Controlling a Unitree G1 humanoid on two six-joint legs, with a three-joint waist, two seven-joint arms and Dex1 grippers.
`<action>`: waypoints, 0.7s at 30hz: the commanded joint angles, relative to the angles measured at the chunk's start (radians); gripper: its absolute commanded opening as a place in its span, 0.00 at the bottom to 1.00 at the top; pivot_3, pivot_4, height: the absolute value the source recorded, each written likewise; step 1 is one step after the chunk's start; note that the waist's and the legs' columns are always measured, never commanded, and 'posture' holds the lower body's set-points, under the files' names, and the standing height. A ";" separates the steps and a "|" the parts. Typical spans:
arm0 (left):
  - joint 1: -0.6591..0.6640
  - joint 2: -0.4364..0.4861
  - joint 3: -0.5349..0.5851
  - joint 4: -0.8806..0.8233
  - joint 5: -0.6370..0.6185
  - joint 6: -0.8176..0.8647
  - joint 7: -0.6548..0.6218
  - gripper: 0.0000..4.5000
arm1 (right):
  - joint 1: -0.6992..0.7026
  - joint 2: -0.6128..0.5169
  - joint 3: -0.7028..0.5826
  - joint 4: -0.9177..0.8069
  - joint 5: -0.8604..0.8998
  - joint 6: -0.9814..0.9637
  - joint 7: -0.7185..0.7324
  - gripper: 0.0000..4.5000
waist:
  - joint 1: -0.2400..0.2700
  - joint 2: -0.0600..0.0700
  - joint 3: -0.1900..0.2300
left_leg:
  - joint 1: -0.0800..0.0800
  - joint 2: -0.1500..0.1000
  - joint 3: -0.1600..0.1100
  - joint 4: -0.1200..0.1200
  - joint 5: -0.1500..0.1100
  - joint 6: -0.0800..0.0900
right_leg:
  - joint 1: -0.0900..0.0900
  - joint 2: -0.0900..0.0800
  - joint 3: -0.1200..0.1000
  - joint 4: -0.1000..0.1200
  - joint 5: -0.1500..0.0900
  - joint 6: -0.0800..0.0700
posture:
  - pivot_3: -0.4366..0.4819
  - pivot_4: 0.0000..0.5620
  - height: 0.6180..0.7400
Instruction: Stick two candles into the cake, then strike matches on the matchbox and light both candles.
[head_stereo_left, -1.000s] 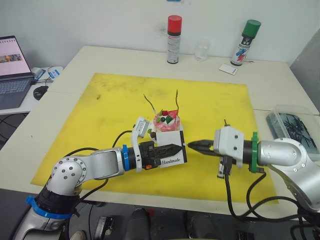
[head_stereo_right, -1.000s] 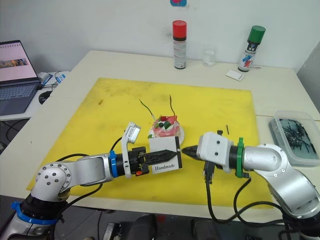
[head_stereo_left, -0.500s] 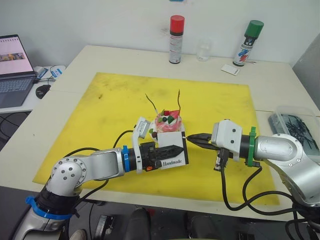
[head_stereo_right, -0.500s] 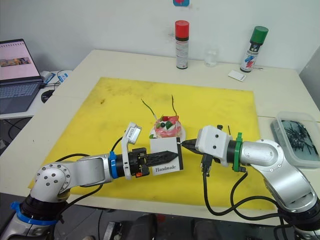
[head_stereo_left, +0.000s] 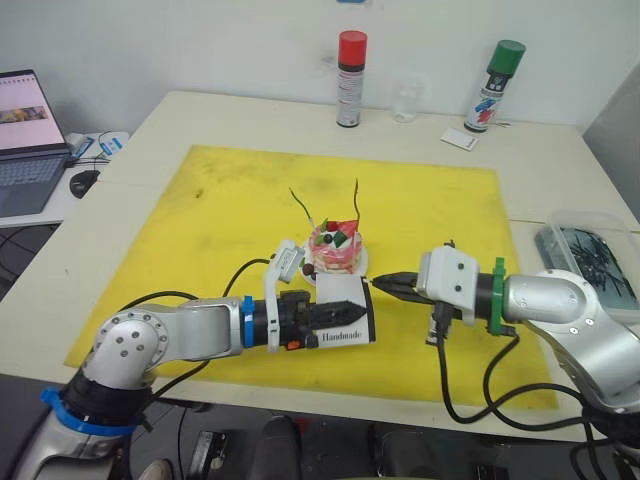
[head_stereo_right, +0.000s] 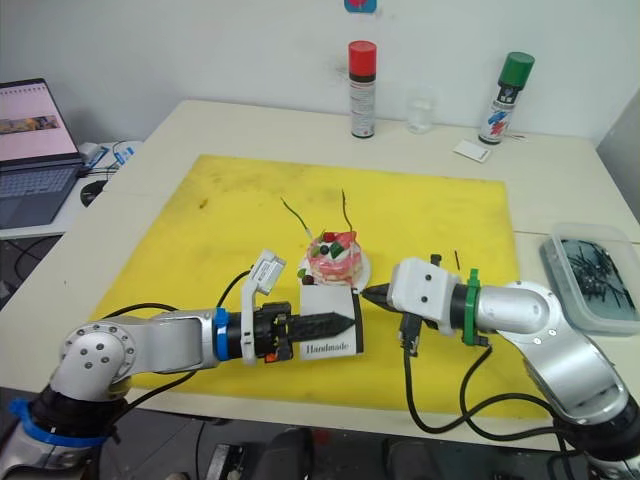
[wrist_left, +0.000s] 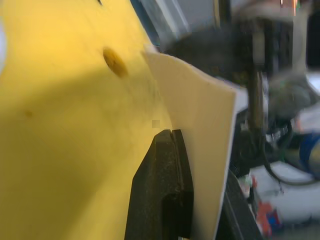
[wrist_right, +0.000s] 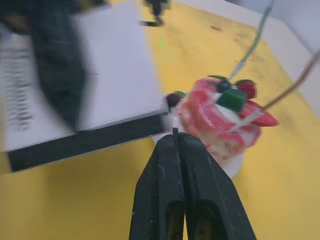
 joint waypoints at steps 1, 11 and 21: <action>0.000 0.069 0.038 -0.040 0.012 0.045 -0.113 0.00 | -0.032 0.007 -0.016 0.027 -0.037 -0.042 -0.015 0.01 | 0.001 0.000 0.000 | 0.000 0.000 0.000 0.000 0.000 0.000 | 0.000 0.000 0.000 0.000 0.000 0.000 | 0.48 0.27 1.00; 0.046 0.041 0.073 0.045 0.090 -0.046 -0.036 0.00 | -0.020 0.001 -0.054 -0.006 0.015 -0.037 0.035 0.01 | 0.003 0.000 0.000 | 0.000 0.001 -0.001 -0.001 0.000 0.000 | 0.000 0.000 -0.001 0.000 -0.001 -0.001 | 0.48 0.27 1.00; -0.027 -0.057 0.051 0.116 0.080 -0.033 0.027 0.00 | 0.001 -0.094 -0.034 -0.123 0.032 -0.020 0.103 0.01 | 0.005 0.000 0.000 | 0.000 0.001 -0.001 0.000 0.000 0.000 | 0.000 0.000 -0.001 0.001 0.000 -0.001 | 0.48 0.27 1.00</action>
